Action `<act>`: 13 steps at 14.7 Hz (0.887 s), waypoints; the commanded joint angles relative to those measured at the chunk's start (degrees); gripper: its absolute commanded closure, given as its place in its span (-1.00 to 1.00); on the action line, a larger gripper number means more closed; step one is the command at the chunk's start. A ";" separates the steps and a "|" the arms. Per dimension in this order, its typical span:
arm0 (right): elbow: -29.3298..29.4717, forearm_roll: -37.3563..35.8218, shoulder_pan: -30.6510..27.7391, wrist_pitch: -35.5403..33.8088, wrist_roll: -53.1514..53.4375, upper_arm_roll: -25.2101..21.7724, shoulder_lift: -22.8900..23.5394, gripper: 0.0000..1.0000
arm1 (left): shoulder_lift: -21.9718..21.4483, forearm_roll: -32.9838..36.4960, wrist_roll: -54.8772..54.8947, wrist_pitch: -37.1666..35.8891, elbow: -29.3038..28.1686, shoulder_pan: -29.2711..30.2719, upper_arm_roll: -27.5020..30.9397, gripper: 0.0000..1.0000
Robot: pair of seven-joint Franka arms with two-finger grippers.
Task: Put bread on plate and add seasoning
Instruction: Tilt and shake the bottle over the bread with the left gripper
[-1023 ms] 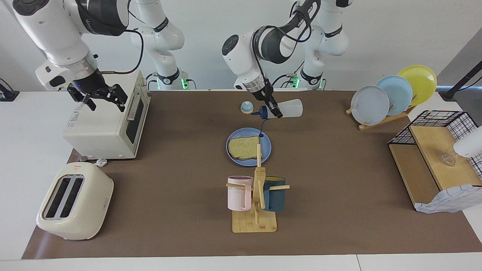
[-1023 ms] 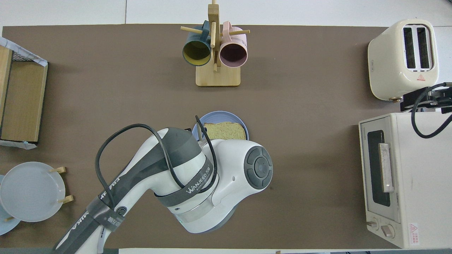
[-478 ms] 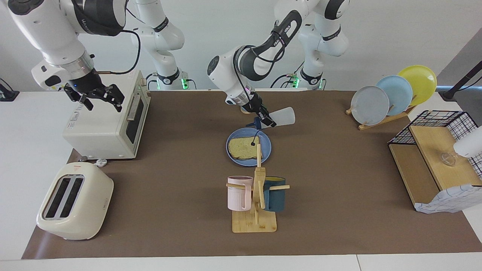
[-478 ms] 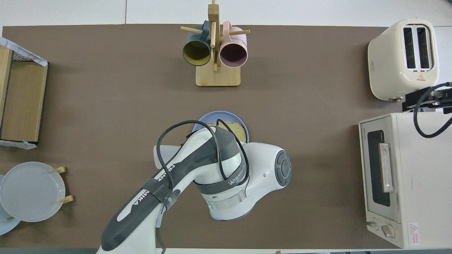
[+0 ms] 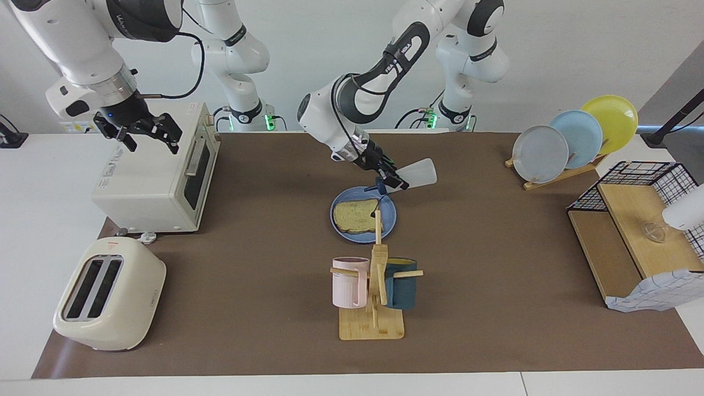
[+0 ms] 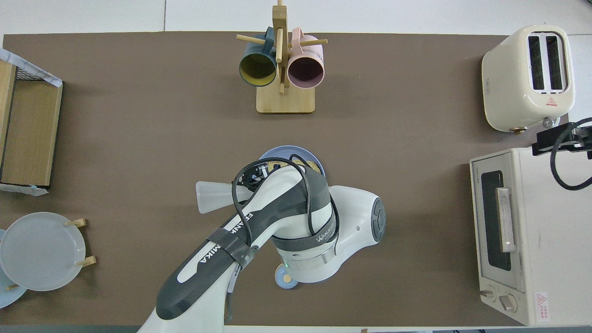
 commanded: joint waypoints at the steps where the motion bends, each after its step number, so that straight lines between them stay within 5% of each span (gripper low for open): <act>1: -0.78 -0.46 -0.67 -0.46 -1.10 0.34 -0.81 -1.00 | 0.62 1.42 -0.69 0.15 0.14 -0.66 0.83 1.00; 13: -0.78 -0.46 -0.58 -0.46 -1.10 0.34 -0.81 -1.00 | -0.26 7.66 -0.69 0.86 -3.90 0.93 2.15 1.00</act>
